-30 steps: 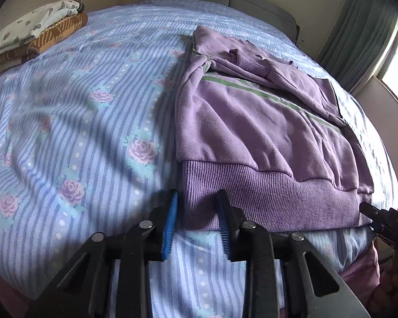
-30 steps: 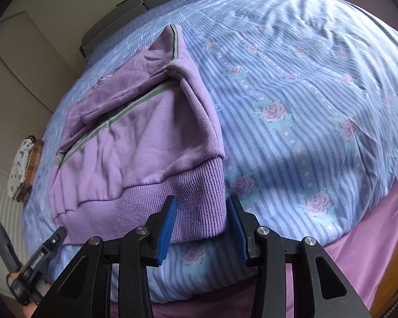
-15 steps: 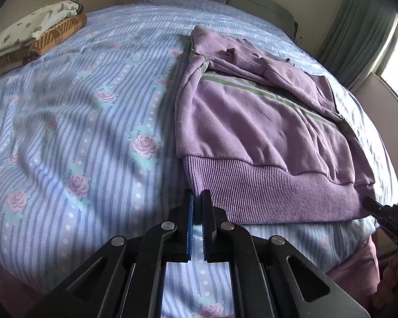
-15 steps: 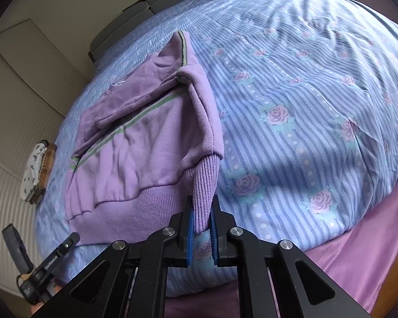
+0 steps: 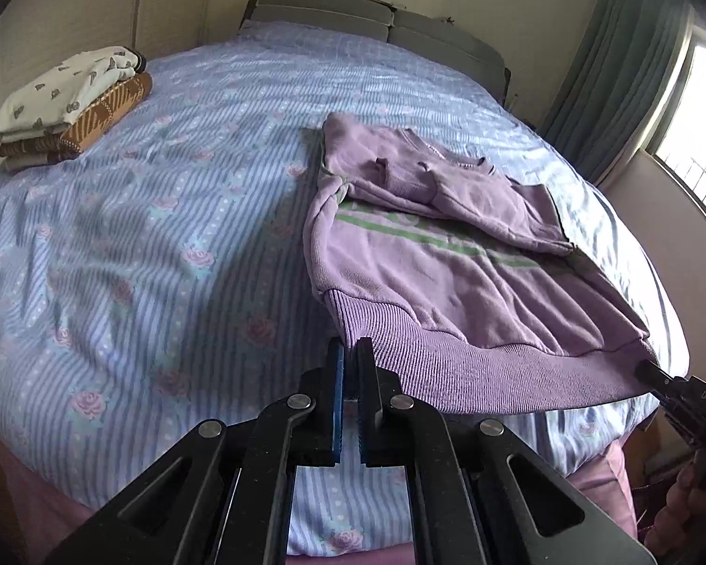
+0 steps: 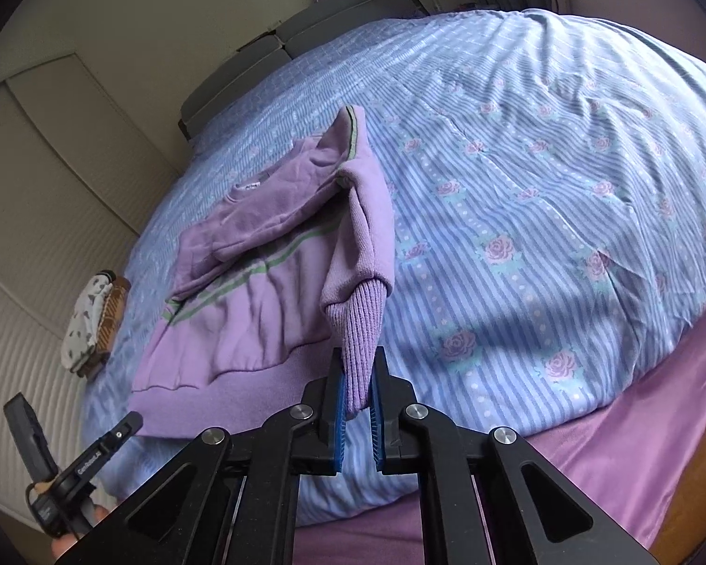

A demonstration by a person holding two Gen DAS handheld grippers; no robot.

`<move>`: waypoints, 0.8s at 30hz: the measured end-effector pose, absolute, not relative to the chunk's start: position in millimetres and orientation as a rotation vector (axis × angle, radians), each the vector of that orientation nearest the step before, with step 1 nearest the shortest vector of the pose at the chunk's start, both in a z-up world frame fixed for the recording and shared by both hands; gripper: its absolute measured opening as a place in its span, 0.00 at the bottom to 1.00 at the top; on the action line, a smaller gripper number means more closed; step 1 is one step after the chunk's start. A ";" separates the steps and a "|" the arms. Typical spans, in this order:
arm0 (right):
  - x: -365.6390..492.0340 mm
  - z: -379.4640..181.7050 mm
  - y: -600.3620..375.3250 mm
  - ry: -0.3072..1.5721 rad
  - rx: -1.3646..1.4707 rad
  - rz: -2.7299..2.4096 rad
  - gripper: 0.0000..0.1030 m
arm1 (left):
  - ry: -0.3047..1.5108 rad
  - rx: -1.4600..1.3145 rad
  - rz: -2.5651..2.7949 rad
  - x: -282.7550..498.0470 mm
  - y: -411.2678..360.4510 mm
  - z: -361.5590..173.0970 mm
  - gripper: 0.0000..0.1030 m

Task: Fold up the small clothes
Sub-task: 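Lift the hem with the right gripper while the left gripper grasps the hem too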

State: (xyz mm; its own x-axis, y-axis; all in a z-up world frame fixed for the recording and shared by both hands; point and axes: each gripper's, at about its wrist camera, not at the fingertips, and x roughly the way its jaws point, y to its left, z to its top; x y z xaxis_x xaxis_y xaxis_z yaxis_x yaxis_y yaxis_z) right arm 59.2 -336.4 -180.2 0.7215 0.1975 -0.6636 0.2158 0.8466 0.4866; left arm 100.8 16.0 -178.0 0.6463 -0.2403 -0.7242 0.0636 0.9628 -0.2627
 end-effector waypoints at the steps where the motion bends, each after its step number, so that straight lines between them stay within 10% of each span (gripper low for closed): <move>1: 60.2 -174.1 -337.8 0.762 0.581 -0.005 0.09 | 0.846 -0.228 -0.175 103.2 17.4 -172.1 0.06; 24: 222.9 -111.6 -365.2 0.607 0.639 0.041 0.09 | 0.739 -0.256 -0.167 275.3 1.6 -96.5 0.06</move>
